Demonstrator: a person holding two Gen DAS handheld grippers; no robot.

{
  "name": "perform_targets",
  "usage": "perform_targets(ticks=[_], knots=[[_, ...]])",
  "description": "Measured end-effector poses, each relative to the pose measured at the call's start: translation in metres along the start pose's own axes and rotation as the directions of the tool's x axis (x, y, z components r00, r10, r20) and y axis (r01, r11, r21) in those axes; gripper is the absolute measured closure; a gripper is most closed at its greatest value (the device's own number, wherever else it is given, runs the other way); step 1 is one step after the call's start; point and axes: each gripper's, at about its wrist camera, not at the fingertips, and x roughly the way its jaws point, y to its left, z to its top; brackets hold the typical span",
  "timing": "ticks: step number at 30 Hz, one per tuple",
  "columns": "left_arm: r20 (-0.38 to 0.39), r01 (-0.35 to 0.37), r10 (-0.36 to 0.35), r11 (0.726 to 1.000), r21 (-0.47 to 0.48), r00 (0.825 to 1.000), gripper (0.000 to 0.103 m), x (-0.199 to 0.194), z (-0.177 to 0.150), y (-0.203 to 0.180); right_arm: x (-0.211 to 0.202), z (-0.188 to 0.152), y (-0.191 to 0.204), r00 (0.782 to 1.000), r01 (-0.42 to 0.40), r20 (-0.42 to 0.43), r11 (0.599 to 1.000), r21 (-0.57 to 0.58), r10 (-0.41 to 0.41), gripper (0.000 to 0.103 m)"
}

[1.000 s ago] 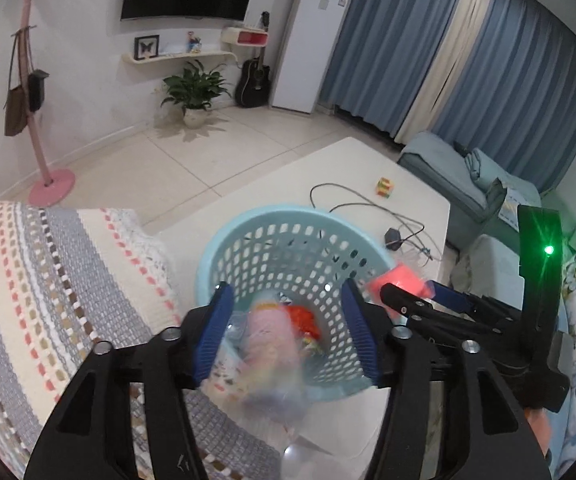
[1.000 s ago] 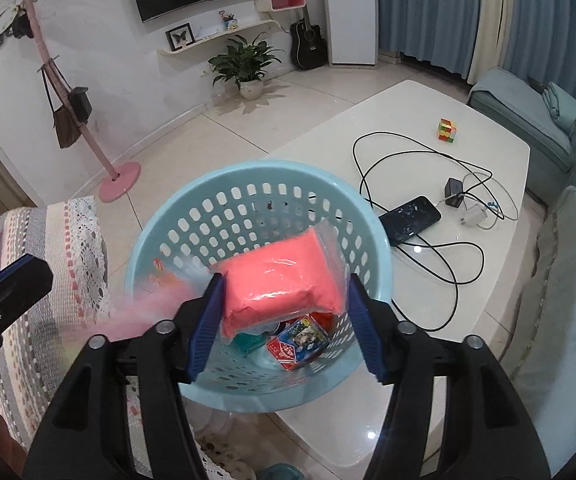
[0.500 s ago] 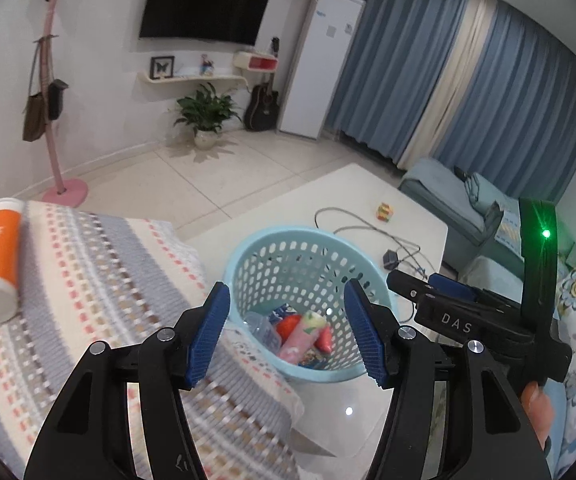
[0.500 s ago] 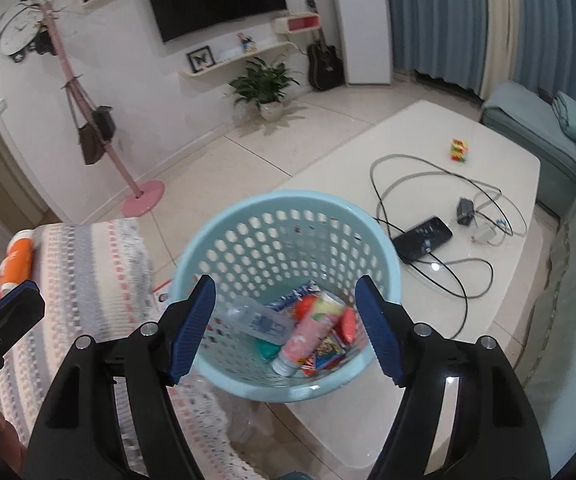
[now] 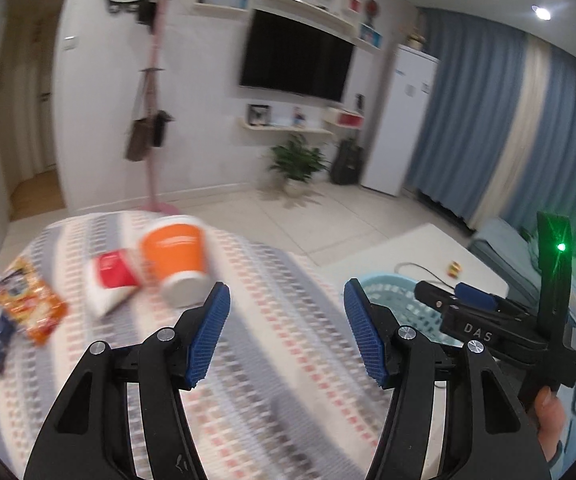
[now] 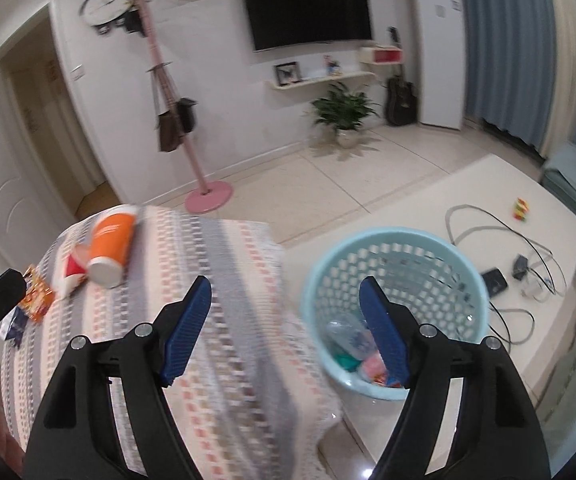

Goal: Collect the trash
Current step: 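Move both tools back over the table toward the carton and orange cup, then grasp the white milk carton with the left tool while the right tool grasps the orange cup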

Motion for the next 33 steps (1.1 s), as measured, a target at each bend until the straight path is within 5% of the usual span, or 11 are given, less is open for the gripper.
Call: perform_targets(ticks=[10,19,22,29,33], knots=[[0.04,-0.184,0.193,0.968,-0.168,0.98,0.044,-0.052,-0.003,0.109,0.016,0.01,0.099,0.994,-0.111,-0.01,0.981,-0.157,0.111,0.027],[-0.004,-0.343,0.356,0.898,-0.275,0.934,0.03,-0.081,-0.016,0.221,0.059,0.016,0.165,0.979,-0.203,-0.062,0.953,-0.223,0.194,0.024],[-0.027,-0.355,0.363,0.889,-0.289,0.931,0.018,-0.079,-0.023,0.253,0.079,0.019,0.183,0.978,-0.207,-0.059,0.951,-0.231,0.199,0.024],[-0.102,-0.386,0.374,0.869,-0.308,0.922,0.016,-0.053,-0.04,0.301,0.128,0.018,0.204,0.978,-0.206,-0.058,0.953,-0.224,0.198,0.023],[-0.149,-0.358,0.327,0.882,-0.306,0.933,0.016,-0.037,-0.046,0.318,0.147,0.017,0.206,0.977,-0.21,-0.09,0.956,-0.204,0.195,0.023]])
